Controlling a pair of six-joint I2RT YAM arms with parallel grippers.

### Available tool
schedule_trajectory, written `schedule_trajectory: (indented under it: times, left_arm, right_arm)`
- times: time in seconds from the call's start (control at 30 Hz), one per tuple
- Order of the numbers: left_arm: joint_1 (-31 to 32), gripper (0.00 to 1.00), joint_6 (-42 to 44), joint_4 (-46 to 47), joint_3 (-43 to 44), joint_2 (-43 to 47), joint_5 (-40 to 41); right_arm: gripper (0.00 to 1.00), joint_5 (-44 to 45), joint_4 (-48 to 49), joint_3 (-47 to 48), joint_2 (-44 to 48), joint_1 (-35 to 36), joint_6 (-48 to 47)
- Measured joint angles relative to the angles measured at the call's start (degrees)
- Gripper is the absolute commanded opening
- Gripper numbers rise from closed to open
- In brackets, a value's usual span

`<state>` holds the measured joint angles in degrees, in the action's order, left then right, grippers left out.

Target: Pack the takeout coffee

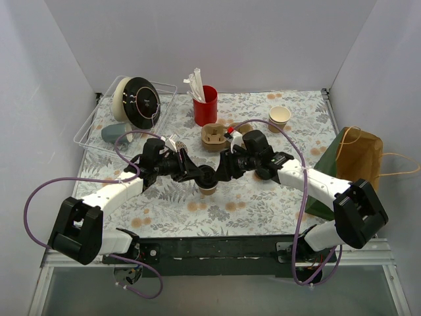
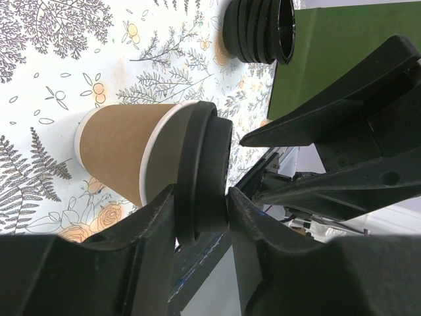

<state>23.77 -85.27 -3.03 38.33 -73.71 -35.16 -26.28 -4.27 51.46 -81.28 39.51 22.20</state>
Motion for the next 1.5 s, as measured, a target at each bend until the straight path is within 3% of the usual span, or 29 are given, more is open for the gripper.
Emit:
schedule_trajectory:
  times: [0.33,1.5]
  left_arm:
    - [0.00,0.21,0.00,-0.66,0.76,0.04,0.24]
    - [3.98,0.18,-6.10,6.05,0.13,2.16,-0.37]
  right_arm:
    - [0.55,1.70,-0.48,0.94,0.00,0.15,-0.09]
    - [0.55,5.22,-2.25,0.79,3.96,0.17,0.13]
